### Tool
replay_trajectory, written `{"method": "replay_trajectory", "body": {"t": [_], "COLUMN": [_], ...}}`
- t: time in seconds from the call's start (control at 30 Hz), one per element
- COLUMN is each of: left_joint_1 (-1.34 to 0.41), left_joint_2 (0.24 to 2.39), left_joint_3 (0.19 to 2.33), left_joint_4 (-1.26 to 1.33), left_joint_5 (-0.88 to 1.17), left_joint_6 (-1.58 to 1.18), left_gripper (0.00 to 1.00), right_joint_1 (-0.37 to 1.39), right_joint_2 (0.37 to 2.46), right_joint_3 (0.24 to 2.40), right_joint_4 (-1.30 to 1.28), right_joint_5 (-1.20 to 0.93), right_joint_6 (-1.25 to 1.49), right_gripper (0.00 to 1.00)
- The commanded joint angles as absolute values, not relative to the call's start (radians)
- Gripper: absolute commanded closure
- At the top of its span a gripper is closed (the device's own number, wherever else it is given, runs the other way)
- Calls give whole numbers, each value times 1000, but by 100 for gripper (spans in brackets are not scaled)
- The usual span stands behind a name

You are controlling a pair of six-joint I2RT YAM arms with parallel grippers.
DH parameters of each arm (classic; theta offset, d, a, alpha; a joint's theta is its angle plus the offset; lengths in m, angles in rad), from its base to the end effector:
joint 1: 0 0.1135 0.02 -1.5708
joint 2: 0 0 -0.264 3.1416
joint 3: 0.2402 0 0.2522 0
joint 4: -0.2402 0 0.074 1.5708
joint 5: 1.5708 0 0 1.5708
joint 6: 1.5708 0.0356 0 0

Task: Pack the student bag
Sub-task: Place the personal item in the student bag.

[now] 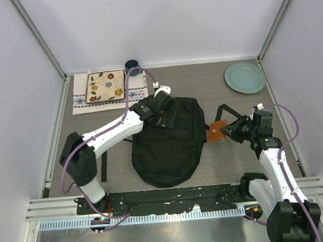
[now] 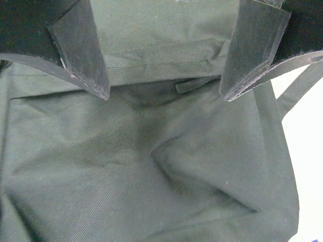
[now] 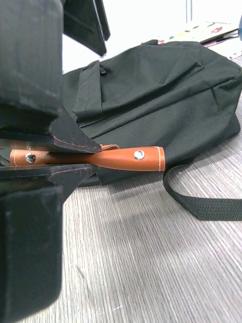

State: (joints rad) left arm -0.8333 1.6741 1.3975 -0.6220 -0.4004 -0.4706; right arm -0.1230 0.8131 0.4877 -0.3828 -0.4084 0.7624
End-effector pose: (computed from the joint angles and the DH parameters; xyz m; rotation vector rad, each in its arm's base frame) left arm 0.2562 -0.2614 0.2834 0.2625 2.3642 -0.1202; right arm 0.1713 -0.0069 0.2144 0.7961 2.1965 0.7936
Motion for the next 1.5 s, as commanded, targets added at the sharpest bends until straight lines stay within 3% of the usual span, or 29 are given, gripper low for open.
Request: {"method": "replay_trajectory", "body": {"t": [0.0, 0.3, 0.43, 0.57, 0.77, 0.97, 1.47], "left_joint_1": [-836, -834, -833, -828, -799, -769, -753], "left_joint_2": [1719, 1798, 1816, 1824, 1836, 1851, 1683], "left_joint_3": [1419, 1414, 1414, 1410, 1401, 1397, 1414], "left_joint_4": [-672, -641, -608, -575, -540, -519, -494], "left_joint_5": [-411, -423, -411, -378, -315, -269, -129], "left_joint_6": [-492, -459, -439, -434, -440, -437, -469], "left_gripper": [7, 11, 21, 49, 69, 100, 100], "right_joint_1": [-109, -42, 39, 158, 270, 307, 391], "right_joint_2": [801, 795, 807, 831, 847, 850, 914], "right_joint_3": [561, 610, 633, 638, 621, 604, 581], "right_joint_4": [-344, -319, -301, -264, -221, -204, -84], "right_joint_5": [-465, -482, -442, -405, -341, -319, -293], "right_joint_6": [765, 784, 798, 821, 865, 890, 950], "right_gripper": [91, 91, 91, 91, 91, 91, 92]}}
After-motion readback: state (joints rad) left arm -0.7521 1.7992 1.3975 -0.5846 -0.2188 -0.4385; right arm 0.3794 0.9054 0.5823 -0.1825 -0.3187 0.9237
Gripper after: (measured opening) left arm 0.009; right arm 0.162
